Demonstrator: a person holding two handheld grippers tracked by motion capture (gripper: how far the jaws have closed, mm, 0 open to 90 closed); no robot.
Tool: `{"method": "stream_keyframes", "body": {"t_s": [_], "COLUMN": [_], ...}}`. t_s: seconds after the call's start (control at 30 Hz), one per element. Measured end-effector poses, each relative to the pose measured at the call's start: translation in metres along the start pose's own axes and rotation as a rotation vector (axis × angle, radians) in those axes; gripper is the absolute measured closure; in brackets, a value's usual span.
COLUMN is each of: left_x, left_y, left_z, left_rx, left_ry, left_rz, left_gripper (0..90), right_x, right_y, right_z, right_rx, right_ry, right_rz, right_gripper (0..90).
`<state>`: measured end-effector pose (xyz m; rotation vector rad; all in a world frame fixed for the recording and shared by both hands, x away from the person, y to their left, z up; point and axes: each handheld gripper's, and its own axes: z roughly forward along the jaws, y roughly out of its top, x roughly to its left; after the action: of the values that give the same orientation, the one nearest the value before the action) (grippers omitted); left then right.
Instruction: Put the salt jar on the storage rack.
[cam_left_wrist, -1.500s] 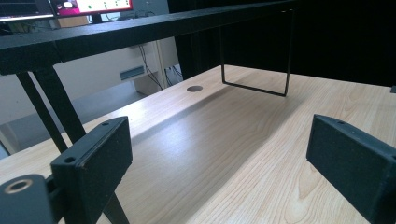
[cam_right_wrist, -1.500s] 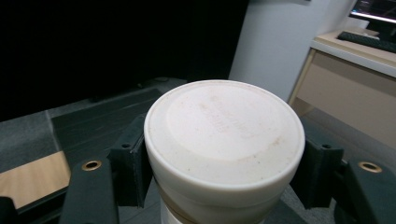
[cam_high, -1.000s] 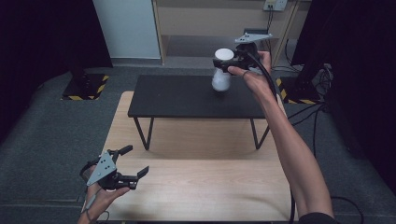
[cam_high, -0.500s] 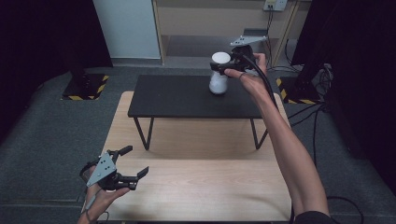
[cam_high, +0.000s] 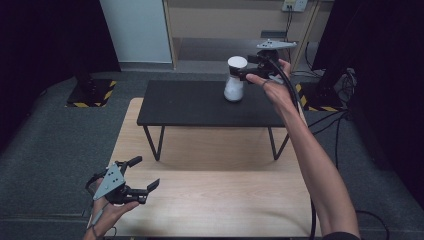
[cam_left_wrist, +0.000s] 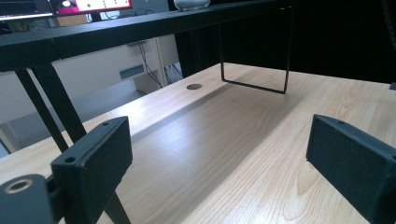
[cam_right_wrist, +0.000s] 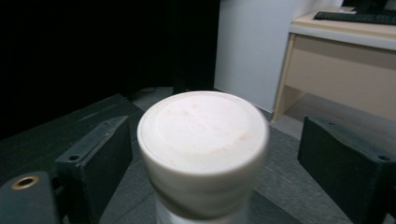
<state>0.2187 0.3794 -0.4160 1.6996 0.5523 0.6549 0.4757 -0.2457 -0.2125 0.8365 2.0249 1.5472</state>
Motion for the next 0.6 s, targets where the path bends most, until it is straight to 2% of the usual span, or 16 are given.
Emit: {"method": "stream_keyframes", "body": {"t_s": [0.13, 0.23, 0.37, 0.53, 0.6], "left_x": [0.0, 0.0, -0.001, 0.0, 0.0], "left_y": [0.0, 0.001, 0.001, 0.001, 0.001], "left_z": [0.001, 0.001, 0.001, 0.002, 0.002], "left_rx": [0.002, 0.003, 0.002, 0.003, 0.003], "left_ry": [-0.003, -0.003, -0.005, -0.008, -0.008], "left_rz": [0.002, 0.004, 0.004, 0.004, 0.003], "left_gripper": [5.7, 5.7, 5.7, 5.7, 5.7], "right_x": [0.0, 0.005, 0.006, 0.008, 0.015], "right_y": [0.0, 0.0, -0.015, -0.022, -0.024], "right_z": [-0.019, -0.033, -0.055, -0.085, -0.099], "right_rx": [-0.035, -0.059, -0.166, -0.206, -0.216], "right_ry": [-0.012, -0.027, 0.014, 0.075, 0.075], "right_rz": [-0.016, -0.031, -0.044, -0.048, -0.066], "right_gripper": [8.0, 3.0, 6.2, 7.6, 7.0]}}
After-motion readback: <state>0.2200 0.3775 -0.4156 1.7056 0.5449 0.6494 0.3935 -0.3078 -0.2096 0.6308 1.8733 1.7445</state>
